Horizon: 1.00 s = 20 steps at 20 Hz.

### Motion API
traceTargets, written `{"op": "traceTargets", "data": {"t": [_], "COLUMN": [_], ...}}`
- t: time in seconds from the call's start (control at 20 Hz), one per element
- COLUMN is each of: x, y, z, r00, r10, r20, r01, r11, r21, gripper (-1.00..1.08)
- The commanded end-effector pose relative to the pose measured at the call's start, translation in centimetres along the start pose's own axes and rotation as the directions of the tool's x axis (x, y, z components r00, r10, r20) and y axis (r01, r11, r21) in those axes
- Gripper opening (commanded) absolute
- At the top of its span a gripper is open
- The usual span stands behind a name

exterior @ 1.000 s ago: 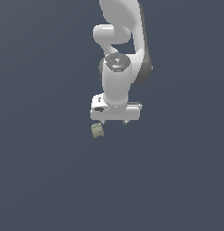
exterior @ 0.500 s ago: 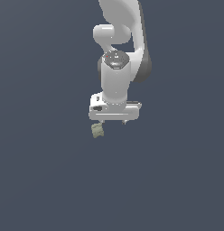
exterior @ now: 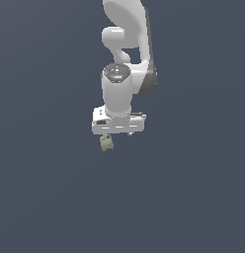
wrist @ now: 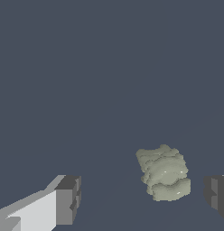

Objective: Pick up the object and move it to a goal position.

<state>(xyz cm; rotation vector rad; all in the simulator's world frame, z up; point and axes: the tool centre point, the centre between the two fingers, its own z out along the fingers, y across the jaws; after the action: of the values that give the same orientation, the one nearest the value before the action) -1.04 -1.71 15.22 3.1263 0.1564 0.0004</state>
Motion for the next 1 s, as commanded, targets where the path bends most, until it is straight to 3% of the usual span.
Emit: {"op": "traceTargets", "data": {"t": [0.0, 0.5, 0.95], "x": [-0.5, -3.1, -4.2], "y": [0.9, 4.7, 6.0], "z": [1.0, 4.9, 6.3], "r00": [1.000, 0.988, 0.979], "r10": [-0.029, -0.157, -0.205], "r20": [0.000, -0.001, -0.003], "r01": [0.029, 0.157, 0.205], "r11": [1.000, 0.988, 0.979], "r21": [0.002, 0.009, 0.011], "gripper": [1.00, 1.00, 1.00]}}
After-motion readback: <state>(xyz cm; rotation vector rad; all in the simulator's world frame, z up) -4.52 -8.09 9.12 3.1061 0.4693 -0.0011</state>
